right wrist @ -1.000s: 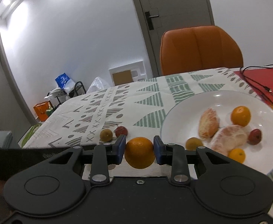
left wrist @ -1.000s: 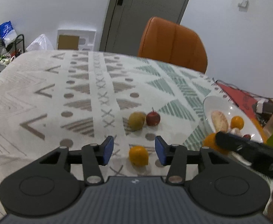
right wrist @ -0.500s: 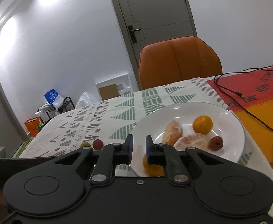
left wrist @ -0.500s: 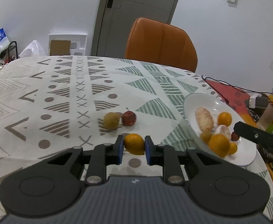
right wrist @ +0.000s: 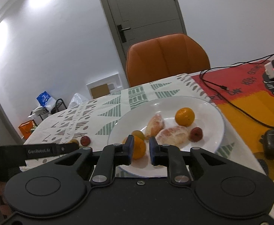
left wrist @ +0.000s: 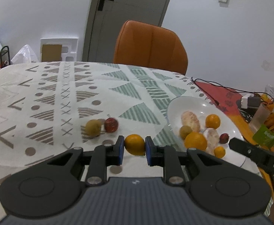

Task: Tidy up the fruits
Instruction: 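Carry the orange to the plate and release with the right tool while the left tool releases the tangerine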

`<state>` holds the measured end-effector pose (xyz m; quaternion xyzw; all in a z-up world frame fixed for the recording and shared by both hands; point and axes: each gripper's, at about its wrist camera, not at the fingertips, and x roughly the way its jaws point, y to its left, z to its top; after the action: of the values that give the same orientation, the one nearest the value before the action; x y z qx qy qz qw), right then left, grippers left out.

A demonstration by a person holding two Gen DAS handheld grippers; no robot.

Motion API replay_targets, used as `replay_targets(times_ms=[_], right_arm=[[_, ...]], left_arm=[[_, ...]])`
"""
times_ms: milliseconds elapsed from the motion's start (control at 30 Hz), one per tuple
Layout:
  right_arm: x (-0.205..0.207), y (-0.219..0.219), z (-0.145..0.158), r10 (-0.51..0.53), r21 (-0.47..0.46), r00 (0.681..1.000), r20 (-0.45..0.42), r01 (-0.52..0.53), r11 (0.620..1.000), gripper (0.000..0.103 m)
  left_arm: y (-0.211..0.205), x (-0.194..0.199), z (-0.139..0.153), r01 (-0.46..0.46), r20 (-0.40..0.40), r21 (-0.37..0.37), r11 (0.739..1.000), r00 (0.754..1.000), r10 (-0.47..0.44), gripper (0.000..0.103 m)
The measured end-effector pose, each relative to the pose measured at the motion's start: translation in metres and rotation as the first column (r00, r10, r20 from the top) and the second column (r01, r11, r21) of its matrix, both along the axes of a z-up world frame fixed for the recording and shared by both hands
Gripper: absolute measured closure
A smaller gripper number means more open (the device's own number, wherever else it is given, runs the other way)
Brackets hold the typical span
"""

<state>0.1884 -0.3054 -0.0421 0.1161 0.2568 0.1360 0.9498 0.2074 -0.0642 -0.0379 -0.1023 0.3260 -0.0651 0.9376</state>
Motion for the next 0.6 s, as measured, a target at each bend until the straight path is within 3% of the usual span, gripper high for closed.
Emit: replay_targets(times_ms=[67,233,600], right_arm=[[-0.003,-0.005,0.0,-0.01,0.0,1.0,-0.002,0.01,1.0,0.082],[-0.01,-0.016,-0.001,-0.043,-0.007,0.999,-0.002,0.043,0.999,0.066],[-0.016,-0.034,0.001,-0.079,0.002,0.997,-0.003,0.08,0.997,0.064]], left_arm=[[-0.006,0.002,0.002,0.013,0.007,-0.001,1.0,1.0,-0.013,0.081],[-0.023,0.007,0.006,0.053,0.023,-0.001,0.999,0.998,-0.053,0.081],[-0.05,0.018,0.016,0.11,0.049,0.006,0.994,0.993,-0.111,0.081]])
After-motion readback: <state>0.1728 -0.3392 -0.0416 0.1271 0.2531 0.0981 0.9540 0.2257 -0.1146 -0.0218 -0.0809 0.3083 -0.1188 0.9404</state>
